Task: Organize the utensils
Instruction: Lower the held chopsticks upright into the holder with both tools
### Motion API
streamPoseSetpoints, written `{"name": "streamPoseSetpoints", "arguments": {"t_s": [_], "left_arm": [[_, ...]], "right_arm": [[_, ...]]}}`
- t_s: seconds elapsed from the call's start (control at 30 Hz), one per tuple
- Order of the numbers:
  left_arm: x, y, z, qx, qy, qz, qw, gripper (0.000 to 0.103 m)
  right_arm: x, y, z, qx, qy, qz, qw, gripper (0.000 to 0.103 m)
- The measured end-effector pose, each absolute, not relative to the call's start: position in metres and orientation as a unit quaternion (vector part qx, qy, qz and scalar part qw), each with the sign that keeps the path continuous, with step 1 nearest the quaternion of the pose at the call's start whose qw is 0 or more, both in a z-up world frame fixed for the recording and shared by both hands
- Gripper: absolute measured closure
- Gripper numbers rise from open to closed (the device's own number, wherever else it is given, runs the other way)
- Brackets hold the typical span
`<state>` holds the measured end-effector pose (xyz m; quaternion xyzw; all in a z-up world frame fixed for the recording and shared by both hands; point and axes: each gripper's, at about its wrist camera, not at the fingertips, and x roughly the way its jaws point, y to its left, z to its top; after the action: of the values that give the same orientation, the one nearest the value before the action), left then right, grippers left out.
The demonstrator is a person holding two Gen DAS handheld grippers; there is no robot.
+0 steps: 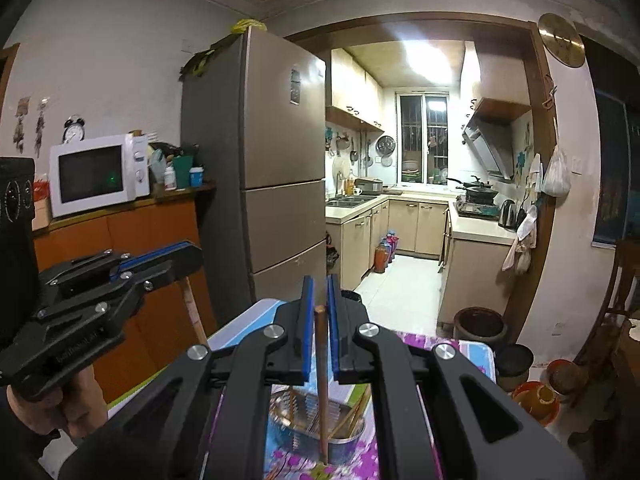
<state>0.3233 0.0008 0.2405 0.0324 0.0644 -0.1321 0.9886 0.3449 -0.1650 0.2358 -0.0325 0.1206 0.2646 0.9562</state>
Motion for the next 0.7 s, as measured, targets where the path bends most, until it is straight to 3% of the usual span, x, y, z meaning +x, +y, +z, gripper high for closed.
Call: {"name": "streamPoseSetpoints", "arguments": {"t_s": [0.27, 0.7], "left_arm": [[0.374, 0.012, 0.25, 0.013, 0.07, -0.121, 0.99, 0.096], [0.418, 0.01, 0.206, 0.008, 0.104, -0.125, 0.987, 0.096]], "right_arm": [[0.393, -0.17, 0.241, -0.016, 0.124, 0.261, 0.957, 0.098], [0.433, -0.159, 0.197, -0.009, 0.158, 0.273, 0.949, 0.098]]}}
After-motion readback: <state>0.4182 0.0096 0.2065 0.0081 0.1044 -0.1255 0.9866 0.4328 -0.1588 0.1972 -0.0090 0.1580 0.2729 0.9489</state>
